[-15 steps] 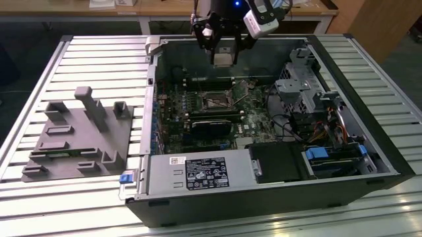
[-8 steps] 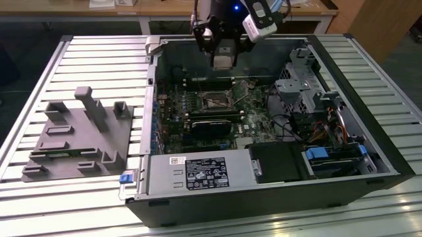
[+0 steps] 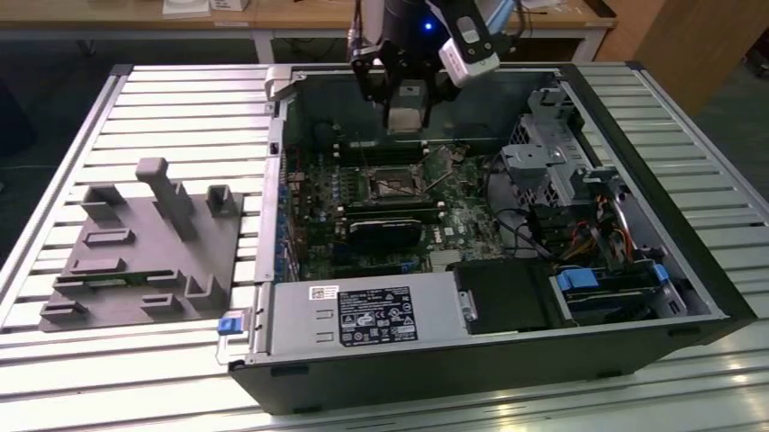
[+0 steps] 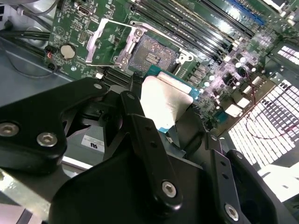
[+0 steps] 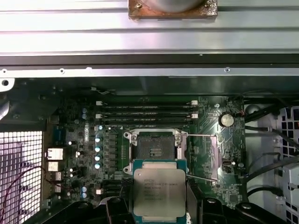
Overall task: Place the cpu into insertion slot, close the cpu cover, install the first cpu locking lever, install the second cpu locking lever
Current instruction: 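Place the cpu into insertion slot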
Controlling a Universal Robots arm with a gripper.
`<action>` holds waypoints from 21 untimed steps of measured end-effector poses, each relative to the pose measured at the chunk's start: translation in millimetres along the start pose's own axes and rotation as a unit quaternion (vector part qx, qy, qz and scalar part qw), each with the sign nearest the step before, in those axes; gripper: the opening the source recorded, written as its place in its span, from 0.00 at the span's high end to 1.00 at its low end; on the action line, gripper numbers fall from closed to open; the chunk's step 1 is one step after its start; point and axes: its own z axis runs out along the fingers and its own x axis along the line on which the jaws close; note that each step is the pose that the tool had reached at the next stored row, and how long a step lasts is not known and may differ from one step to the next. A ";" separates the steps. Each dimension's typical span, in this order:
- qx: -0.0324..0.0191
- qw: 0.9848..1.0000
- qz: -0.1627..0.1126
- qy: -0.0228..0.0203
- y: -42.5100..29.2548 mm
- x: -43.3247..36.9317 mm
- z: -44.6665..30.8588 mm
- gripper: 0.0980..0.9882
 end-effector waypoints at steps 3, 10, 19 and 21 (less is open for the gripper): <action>0.000 1.000 0.000 0.000 0.8 -0.1 5.6 0.51; 0.000 1.000 0.000 0.000 1.7 -0.3 18.4 0.51; 0.000 1.000 0.000 0.000 3.2 -0.5 35.0 0.51; 0.000 1.000 0.000 0.000 3.4 -0.6 38.7 0.51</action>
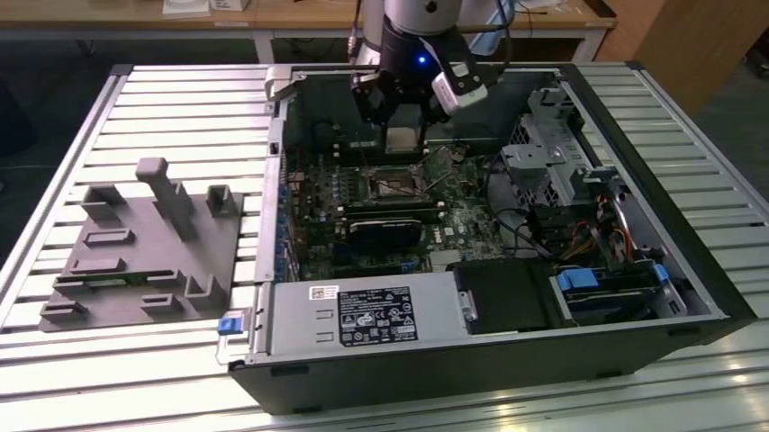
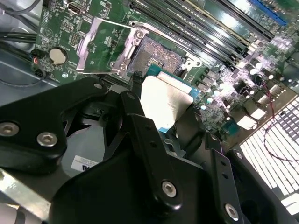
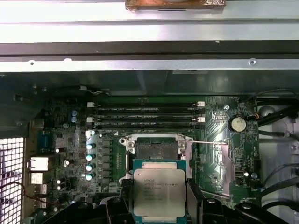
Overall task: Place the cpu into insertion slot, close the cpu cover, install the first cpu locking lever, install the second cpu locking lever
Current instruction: 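Place the cpu into insertion slot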
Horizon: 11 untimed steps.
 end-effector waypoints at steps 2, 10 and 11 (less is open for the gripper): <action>0.000 1.000 0.000 0.000 0.1 -0.1 3.6 0.51; 0.003 1.000 0.000 0.000 0.0 -0.3 18.2 0.51; 0.003 1.000 0.000 0.000 -0.1 -0.3 20.0 0.51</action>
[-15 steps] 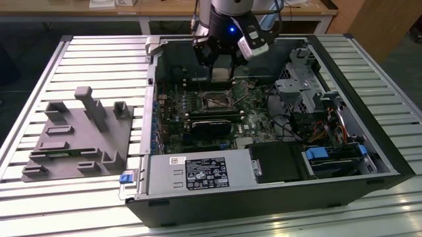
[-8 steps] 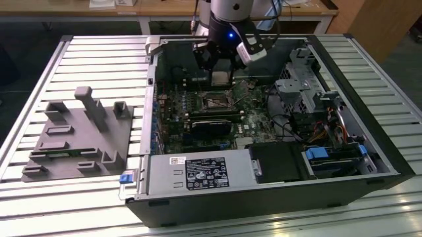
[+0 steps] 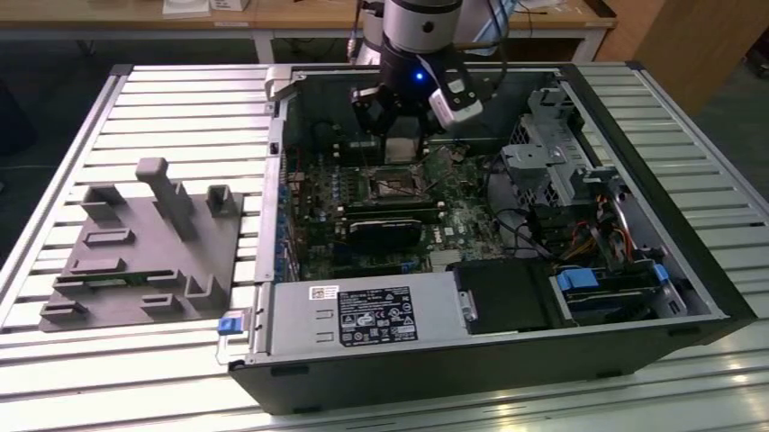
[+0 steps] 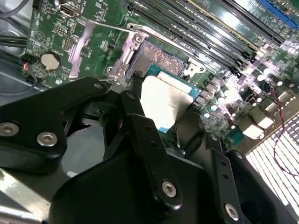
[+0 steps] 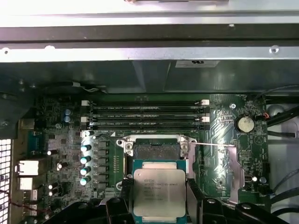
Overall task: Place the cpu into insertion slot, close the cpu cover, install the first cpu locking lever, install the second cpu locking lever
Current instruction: 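Place the cpu into insertion slot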
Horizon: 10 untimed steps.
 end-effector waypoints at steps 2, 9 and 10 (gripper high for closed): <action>0.001 1.000 0.000 0.000 -0.1 -0.1 2.8 0.51; 0.001 1.000 0.003 0.000 -0.2 -0.1 3.6 0.51; 0.001 1.000 0.010 -0.001 -0.2 0.0 3.8 0.51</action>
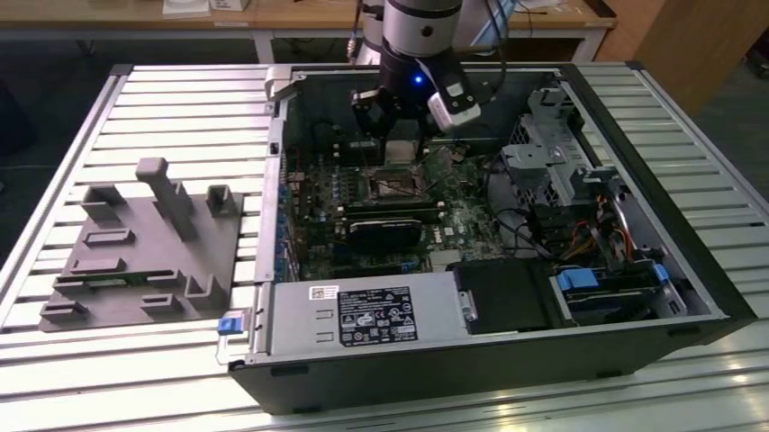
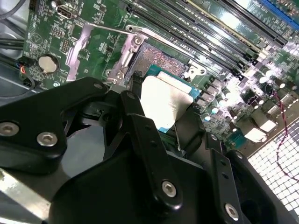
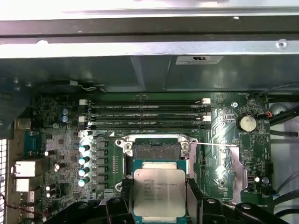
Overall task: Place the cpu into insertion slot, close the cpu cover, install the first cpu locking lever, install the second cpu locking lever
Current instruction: 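Place the cpu into insertion slot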
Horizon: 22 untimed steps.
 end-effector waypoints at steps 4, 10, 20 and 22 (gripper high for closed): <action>-0.001 0.999 0.032 -0.003 0.0 0.0 0.6 0.51; -0.002 0.997 0.077 -0.006 0.0 -0.1 1.0 0.51; -0.003 0.990 0.139 -0.011 -0.1 -0.1 1.4 0.51; -0.003 0.989 0.151 -0.012 -0.1 -0.1 1.5 0.51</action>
